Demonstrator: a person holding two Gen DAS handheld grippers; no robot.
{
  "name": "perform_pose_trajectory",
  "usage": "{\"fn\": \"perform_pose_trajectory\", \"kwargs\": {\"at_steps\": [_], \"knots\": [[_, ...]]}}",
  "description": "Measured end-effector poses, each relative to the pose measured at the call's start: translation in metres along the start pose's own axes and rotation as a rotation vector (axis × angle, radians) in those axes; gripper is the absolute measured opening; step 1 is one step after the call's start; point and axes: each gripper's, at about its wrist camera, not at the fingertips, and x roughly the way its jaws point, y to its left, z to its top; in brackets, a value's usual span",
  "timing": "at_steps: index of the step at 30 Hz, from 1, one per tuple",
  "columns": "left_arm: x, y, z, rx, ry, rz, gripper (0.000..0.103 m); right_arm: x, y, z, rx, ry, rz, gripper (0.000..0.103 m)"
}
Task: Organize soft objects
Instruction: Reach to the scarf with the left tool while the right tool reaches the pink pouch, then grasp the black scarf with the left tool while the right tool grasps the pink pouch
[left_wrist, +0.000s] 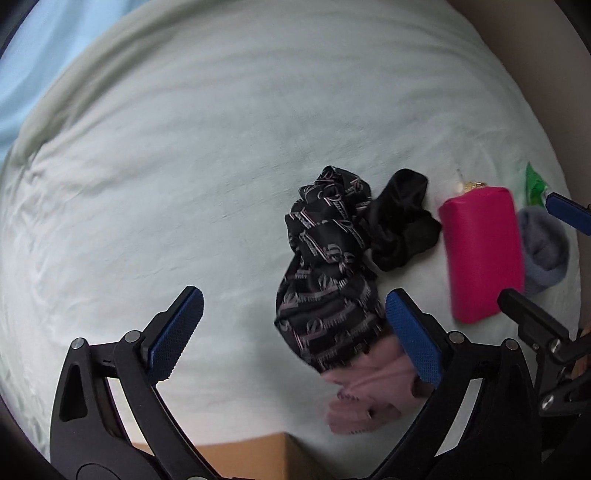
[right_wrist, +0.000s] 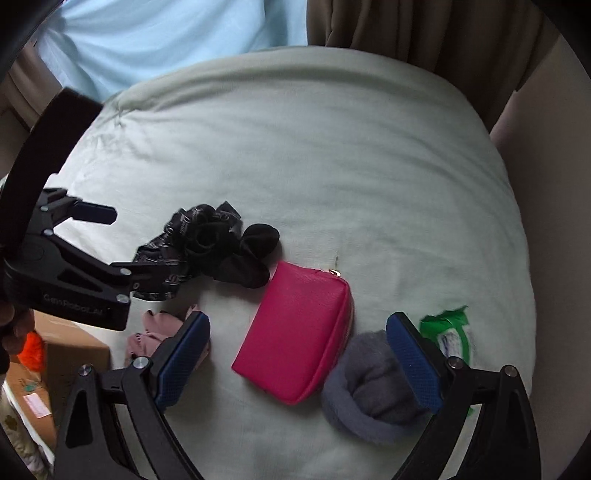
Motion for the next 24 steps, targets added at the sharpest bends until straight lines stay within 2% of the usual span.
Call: {"fn": "perform_pose_trajectory", "kwargs": {"at_steps": [4, 8, 11, 13, 15, 17, 24], "knots": [[0.023, 0.006, 0.007, 0.000, 0.033, -0.042, 0.094, 0.026, 0.007, 0.002, -0.036, 0.029, -0.024, 0.095], [0.035, 0.005, 0.012, 0.013, 0.033, -0.068, 0.089, 0.048, 0.014, 0.001, -0.078, 0.065, -0.116, 0.095], [0.040, 0.004, 0.018, 0.016, 0.027, -0.080, 0.077, 0.059, 0.020, -0.002, -0.100, 0.086, -0.127, 0.081], [0.040, 0.003, 0.021, 0.015, 0.009, -0.077, 0.070, 0.063, 0.023, -0.004, -0.107, 0.088, -0.131, 0.079], [0.038, 0.002, 0.022, 0.016, -0.013, -0.083, 0.048, 0.063, 0.023, -0.005, -0.107, 0.082, -0.134, 0.073], [0.035, 0.004, 0.023, 0.016, -0.030, -0.106, 0.031, 0.062, 0.022, -0.005, -0.103, 0.078, -0.132, 0.068], [0.028, 0.009, 0.018, -0.026, -0.031, -0.144, 0.028, 0.057, 0.013, -0.006, -0.075, 0.062, -0.093, 0.054]]}}
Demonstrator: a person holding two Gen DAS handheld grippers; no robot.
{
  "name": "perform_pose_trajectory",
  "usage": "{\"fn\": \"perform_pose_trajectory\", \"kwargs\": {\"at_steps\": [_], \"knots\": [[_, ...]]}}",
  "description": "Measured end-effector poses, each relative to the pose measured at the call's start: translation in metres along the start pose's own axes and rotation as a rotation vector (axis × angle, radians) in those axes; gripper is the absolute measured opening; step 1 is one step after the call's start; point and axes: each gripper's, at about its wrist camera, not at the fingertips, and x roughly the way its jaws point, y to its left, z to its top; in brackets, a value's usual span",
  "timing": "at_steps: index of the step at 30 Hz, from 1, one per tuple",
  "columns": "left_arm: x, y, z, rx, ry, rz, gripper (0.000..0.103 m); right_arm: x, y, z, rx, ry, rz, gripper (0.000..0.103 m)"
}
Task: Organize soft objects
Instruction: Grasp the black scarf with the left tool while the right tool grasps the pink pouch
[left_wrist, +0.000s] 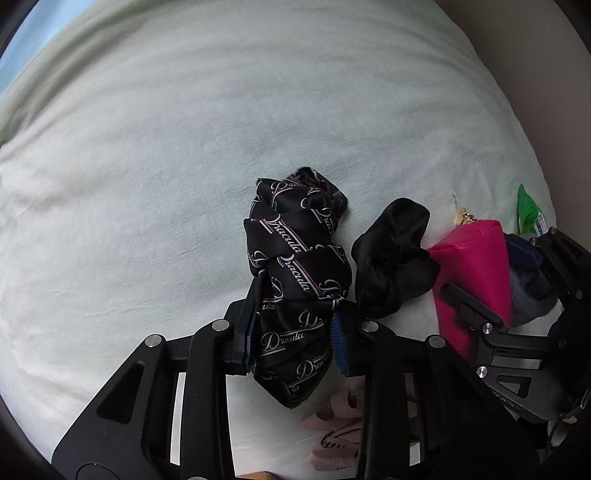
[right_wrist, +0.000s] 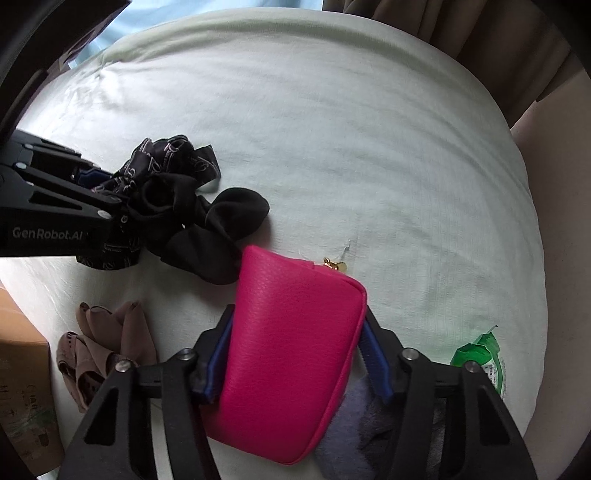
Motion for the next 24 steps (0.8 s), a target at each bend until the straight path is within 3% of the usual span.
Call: {"fn": "perform_pose_trajectory", "kwargs": {"at_steps": [3, 10, 24], "knots": [[-0.011, -0.001, -0.006, -0.012, -0.012, 0.010, 0.027, -0.011, -0.007, 0.001, 0.025, -0.009, 0.033, 0.049], [-0.059, -0.012, -0.017, -0.025, -0.061, 0.030, 0.027, -0.051, -0.012, -0.004, 0.082, -0.058, 0.084, 0.047], [-0.209, -0.054, -0.080, -0.057, -0.229, 0.059, 0.027, -0.187, -0.029, -0.029, 0.160, -0.204, 0.112, 0.047]]}}
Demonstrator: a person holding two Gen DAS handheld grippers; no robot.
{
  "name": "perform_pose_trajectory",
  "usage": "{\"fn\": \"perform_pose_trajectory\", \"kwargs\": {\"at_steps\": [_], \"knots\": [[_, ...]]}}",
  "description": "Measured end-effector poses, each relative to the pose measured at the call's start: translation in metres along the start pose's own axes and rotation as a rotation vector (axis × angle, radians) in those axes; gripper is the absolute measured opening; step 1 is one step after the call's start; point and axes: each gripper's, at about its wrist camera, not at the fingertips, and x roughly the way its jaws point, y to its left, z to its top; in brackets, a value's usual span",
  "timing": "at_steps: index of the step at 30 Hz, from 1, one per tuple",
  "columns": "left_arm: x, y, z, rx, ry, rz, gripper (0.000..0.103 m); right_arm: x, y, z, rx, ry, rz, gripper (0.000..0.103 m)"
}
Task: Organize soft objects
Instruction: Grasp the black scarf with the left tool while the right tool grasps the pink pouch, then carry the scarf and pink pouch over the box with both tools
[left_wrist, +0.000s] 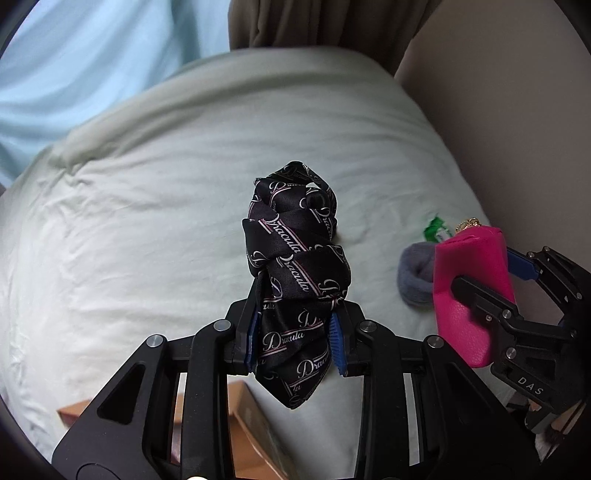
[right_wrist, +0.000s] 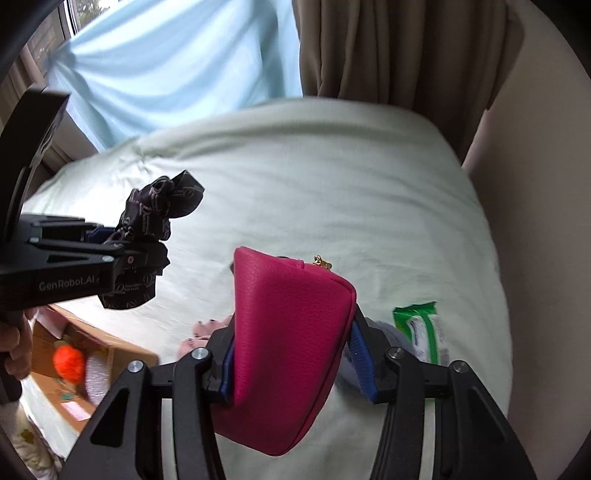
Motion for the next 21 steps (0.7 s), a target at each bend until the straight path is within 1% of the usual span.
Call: {"fn": "perform_pose_trajectory", "kwargs": {"at_steps": [3, 4, 6, 9, 11, 14, 18, 21], "knots": [[-0.037, -0.011, -0.010, -0.026, -0.045, 0.000, 0.027, -0.033, 0.000, -0.004, 0.009, -0.028, 0.008, 0.047], [-0.044, -0.017, -0.015, -0.034, -0.057, 0.001, 0.027, -0.038, 0.000, -0.009, 0.009, -0.038, 0.011, 0.047], [-0.063, -0.026, -0.024, -0.048, -0.083, 0.007, 0.027, -0.063, 0.006, -0.008, 0.001, -0.060, 0.015, 0.047], [-0.096, -0.030, -0.045, -0.079, -0.118, 0.036, 0.027, -0.099, 0.012, -0.012, -0.017, -0.088, 0.037, 0.047], [-0.110, -0.032, -0.057, -0.111, -0.125, 0.048, 0.027, -0.117, 0.021, -0.014, -0.026, -0.098, 0.060, 0.047], [-0.133, -0.024, -0.082, -0.152, -0.133, 0.072, 0.027, -0.142, 0.035, -0.017, -0.049, -0.122, 0.097, 0.047], [-0.157, -0.007, -0.115, -0.203, -0.142, 0.093, 0.027, -0.164, 0.063, -0.024, -0.060, -0.143, 0.141, 0.047], [-0.174, 0.011, -0.141, -0.234, -0.149, 0.114, 0.027, -0.167, 0.090, -0.026, -0.064, -0.150, 0.168, 0.047]]}}
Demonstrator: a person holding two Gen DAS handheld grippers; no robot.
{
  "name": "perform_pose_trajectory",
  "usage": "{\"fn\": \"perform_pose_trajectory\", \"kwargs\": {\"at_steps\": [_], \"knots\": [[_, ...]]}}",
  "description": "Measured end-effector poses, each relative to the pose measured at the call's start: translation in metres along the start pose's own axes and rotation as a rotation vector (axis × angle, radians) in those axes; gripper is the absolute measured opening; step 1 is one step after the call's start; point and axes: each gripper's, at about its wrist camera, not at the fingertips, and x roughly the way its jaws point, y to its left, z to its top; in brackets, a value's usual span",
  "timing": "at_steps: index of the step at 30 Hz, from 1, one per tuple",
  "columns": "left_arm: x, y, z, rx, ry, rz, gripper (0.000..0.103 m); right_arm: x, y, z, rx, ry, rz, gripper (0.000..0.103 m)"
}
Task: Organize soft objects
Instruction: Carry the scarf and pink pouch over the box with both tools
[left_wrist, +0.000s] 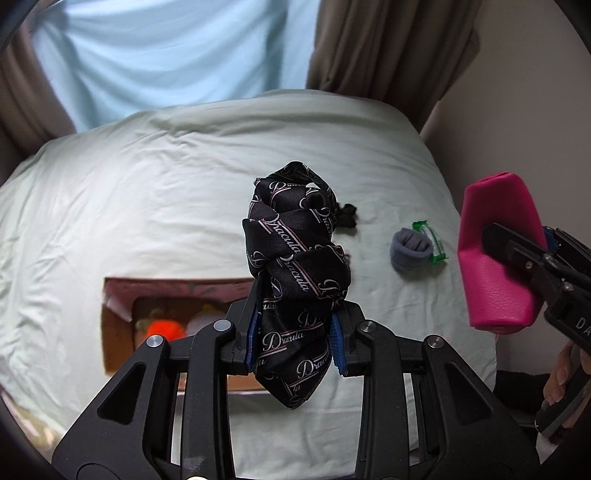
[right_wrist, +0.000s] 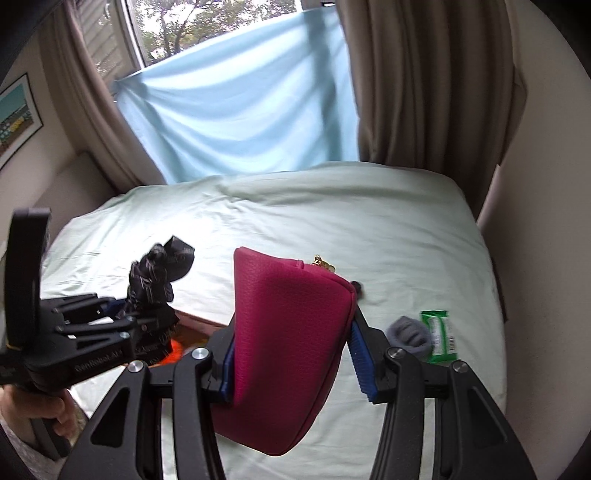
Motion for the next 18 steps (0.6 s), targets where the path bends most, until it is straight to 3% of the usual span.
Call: {"fn": "perform_pose_trajectory", "kwargs": {"at_steps": [9, 18], "knots": [[-0.028, 0.099, -0.037, -0.050, -0.005, 0.043, 0.027, 0.007, 0.095, -0.011, -0.028, 0.011, 0.048, 0.047], [-0.017, 0.194, -0.054, -0.079, 0.041, 0.045, 0.027, 0.064, 0.179, -0.027, -0.006, 0.109, 0.082, 0.047]]}}
